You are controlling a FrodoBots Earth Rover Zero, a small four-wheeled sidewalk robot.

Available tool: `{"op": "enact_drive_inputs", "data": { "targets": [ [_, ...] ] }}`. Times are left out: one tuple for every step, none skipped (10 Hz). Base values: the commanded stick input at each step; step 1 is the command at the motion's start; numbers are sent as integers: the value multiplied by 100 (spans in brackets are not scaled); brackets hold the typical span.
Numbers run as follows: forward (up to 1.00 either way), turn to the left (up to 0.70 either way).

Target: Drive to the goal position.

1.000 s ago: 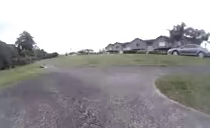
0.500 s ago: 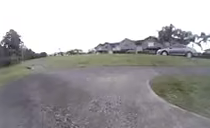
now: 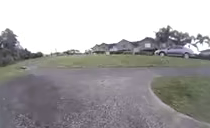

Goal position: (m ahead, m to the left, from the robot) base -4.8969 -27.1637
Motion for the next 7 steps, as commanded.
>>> {"op": "enact_drive_inputs", "data": {
  "targets": [
    [70, 0],
    [70, 0],
    [70, 0],
    [70, -16],
    [70, -35],
    [70, -35],
    [70, -35]
  ]
}}
